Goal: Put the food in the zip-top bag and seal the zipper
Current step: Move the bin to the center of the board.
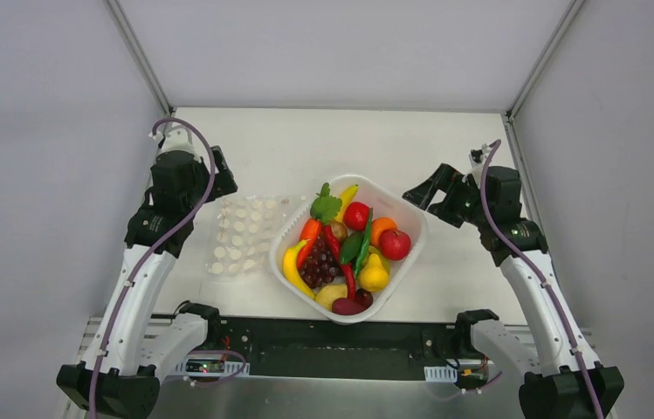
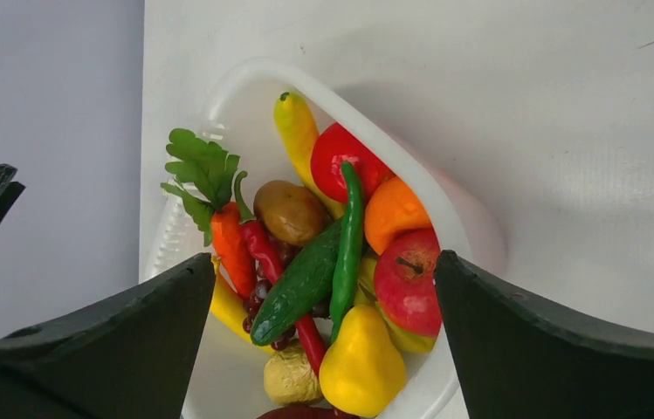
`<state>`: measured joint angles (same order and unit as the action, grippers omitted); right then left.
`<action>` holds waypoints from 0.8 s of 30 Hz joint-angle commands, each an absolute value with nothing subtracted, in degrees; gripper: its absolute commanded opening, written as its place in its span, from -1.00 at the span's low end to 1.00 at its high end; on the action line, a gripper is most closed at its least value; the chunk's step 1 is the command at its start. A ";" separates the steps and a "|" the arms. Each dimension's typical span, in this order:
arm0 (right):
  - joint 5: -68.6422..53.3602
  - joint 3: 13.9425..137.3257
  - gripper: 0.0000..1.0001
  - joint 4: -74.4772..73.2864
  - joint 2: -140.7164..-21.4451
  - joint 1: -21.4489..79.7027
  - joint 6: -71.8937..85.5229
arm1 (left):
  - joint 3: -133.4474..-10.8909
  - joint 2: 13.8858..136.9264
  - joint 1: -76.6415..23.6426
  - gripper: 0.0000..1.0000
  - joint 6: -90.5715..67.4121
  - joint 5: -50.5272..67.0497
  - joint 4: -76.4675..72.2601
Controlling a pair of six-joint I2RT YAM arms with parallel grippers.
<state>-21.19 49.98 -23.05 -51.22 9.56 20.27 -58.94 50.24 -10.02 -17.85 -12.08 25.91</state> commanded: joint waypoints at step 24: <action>-25.46 49.90 0.99 -50.53 -46.61 10.99 20.15 | -44.75 47.53 -9.98 0.99 -16.34 37.46 26.12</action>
<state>-24.49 51.53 -45.12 -44.71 10.66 20.27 -45.45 45.56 -10.02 -19.29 28.91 23.64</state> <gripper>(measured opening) 0.994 0.995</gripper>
